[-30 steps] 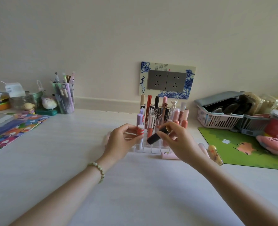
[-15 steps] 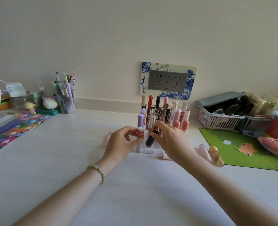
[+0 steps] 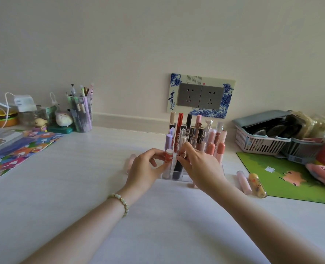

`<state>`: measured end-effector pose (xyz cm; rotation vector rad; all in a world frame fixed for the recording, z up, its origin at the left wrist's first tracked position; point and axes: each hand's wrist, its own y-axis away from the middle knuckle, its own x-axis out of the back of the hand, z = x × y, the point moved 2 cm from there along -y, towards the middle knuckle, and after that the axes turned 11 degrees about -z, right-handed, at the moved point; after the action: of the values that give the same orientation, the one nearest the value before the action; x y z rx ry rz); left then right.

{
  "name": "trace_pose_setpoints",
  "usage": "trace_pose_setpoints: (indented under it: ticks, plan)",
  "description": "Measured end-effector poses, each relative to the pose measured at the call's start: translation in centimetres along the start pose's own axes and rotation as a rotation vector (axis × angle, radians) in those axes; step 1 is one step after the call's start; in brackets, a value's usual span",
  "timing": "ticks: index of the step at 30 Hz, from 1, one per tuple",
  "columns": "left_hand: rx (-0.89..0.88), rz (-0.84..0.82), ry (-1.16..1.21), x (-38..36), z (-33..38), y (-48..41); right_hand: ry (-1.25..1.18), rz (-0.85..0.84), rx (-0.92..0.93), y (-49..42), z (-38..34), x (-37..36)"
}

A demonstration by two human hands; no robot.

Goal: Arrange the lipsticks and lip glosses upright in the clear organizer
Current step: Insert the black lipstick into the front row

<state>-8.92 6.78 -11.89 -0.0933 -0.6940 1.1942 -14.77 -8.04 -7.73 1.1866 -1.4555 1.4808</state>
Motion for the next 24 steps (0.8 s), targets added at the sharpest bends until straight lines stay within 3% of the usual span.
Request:
trace_pose_setpoints:
  ticks: [12, 24]
  plan:
    - [-0.023, 0.067, -0.025, 0.5, 0.3, 0.3, -0.086, 0.116, 0.038, 0.6, 0.3, 0.2]
    - [-0.033, 0.066, -0.036, 0.3, 0.8, 0.8, -0.143, 0.09, 0.007, 0.5, 0.1, 0.2]
